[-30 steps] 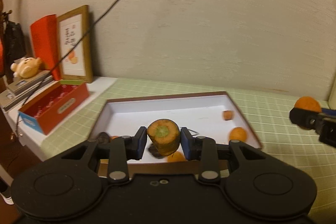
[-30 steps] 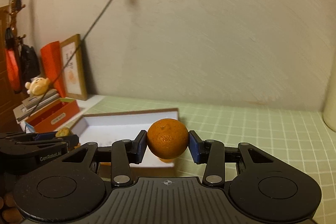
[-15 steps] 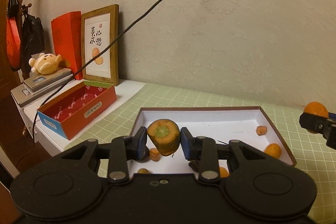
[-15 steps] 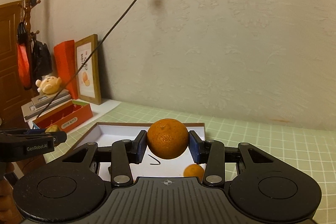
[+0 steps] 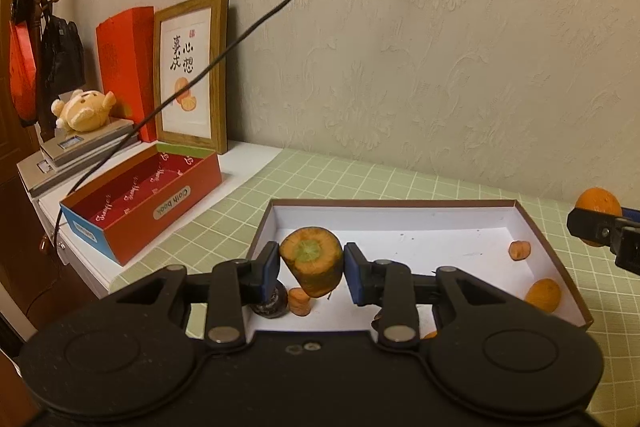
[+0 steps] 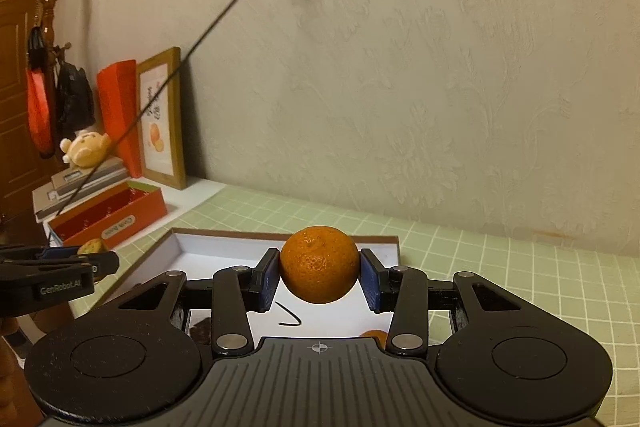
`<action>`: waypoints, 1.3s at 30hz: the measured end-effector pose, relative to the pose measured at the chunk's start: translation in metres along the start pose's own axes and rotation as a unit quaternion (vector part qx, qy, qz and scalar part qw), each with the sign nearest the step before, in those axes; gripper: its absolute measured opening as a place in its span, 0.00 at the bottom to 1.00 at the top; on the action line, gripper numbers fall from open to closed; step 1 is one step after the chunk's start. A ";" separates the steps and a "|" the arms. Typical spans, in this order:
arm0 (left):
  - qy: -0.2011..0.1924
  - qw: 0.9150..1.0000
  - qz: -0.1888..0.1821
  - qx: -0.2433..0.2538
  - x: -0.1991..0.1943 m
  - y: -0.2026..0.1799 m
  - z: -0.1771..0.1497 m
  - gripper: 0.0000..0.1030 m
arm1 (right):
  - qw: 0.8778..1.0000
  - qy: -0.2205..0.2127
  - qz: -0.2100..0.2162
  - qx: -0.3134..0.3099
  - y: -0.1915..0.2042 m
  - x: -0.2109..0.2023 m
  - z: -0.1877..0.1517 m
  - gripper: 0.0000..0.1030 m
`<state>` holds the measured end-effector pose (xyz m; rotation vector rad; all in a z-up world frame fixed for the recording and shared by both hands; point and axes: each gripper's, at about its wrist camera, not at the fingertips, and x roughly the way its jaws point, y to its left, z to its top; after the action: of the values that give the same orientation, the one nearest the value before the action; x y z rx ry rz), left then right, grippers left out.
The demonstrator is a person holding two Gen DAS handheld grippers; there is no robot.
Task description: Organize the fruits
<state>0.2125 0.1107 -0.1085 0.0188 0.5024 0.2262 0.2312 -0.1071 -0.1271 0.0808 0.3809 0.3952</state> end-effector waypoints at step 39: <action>0.002 0.999 0.045 -0.018 0.012 0.005 0.032 0.94 | 0.999 -0.033 -0.026 0.024 -0.021 0.011 0.022 1.00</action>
<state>0.2371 0.1191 -0.0863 0.0062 0.5018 0.3224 0.2565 -0.1222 -0.1135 0.1301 0.3270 0.3314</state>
